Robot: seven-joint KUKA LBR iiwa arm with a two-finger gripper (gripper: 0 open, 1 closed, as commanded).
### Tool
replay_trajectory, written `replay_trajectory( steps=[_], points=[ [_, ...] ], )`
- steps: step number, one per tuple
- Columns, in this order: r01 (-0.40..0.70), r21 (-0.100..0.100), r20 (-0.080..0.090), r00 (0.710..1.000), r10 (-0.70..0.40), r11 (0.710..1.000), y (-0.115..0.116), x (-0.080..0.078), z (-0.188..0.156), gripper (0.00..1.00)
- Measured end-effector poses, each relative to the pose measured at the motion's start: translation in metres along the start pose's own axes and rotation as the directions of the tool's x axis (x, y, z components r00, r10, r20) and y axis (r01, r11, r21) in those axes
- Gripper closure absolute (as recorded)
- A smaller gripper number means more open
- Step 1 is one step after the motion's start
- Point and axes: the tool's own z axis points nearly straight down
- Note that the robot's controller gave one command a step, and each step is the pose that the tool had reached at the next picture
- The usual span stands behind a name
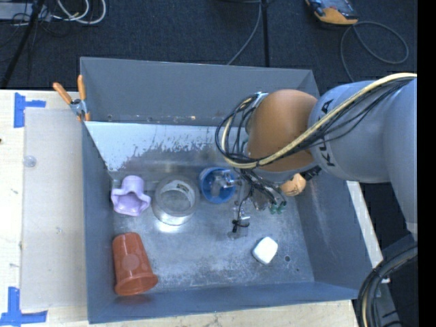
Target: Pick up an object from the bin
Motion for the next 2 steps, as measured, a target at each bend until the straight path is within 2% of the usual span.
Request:
replay_trajectory(
  steps=[1, 2],
  points=[
    [-0.004, 0.005, 0.0, 1.0, 0.004, 1.0, 0.026, -0.01, 0.025, 0.0],
    [-0.034, 0.002, 0.001, 0.999, 0.034, 0.999, 0.043, -0.014, 0.029, 0.0]
  ],
)
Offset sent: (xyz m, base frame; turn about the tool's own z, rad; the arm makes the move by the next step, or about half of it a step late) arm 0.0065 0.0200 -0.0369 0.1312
